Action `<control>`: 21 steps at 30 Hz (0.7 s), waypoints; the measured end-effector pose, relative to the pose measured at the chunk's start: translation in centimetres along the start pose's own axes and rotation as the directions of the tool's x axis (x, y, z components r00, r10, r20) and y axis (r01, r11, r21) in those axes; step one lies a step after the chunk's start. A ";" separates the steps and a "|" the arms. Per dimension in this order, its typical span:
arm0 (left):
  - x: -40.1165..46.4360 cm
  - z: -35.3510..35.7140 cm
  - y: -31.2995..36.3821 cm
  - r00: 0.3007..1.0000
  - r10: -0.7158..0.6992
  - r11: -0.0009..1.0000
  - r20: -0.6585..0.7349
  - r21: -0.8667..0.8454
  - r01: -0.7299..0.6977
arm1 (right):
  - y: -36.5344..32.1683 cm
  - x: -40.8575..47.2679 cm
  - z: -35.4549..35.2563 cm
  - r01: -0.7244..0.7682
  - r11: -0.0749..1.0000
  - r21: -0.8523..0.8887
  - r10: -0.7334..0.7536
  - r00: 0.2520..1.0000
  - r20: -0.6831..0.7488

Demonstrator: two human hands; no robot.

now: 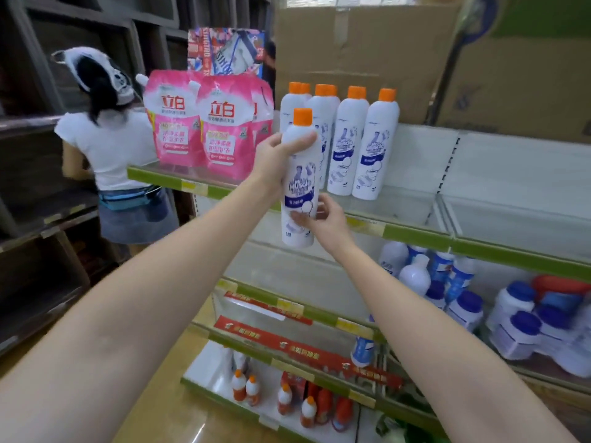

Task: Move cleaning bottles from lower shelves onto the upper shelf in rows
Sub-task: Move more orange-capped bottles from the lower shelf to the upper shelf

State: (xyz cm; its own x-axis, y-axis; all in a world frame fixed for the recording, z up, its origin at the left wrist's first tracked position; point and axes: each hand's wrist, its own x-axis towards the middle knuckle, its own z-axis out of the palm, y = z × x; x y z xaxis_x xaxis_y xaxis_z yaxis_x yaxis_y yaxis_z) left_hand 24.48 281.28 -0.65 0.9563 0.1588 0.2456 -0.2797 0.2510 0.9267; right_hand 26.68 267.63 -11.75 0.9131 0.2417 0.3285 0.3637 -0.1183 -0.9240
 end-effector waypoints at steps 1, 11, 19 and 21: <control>0.9 1.0 0.5 1.000 0.004 1.000 0.028 -0.012 -0.004 | -0.4 0.6 -0.8 0.016 1.000 0.006 -0.016 0.999 -0.039; 8.6 8.3 0.9 0.979 0.154 0.961 0.131 0.210 -0.179 | -0.8 7.5 -7.6 0.028 0.996 -0.080 -0.047 0.969 -0.243; 12.7 8.0 -2.0 0.918 0.365 0.720 0.155 0.578 -0.384 | 1.8 10.7 -6.6 -0.035 0.995 -0.097 0.009 0.966 -0.260; 13.3 7.9 -3.3 0.889 0.445 0.695 0.106 0.586 -0.417 | 2.4 11.0 -6.3 -0.036 0.994 -0.106 0.008 0.968 -0.252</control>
State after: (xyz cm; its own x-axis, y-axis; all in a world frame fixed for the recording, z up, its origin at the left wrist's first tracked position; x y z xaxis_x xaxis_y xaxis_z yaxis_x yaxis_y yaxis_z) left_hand 38.75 275.04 1.82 0.7351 0.1514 0.6608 -0.5434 -0.4512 0.7079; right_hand 38.82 263.90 -9.14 0.9328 -0.0101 0.3601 0.3484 -0.2287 -0.9090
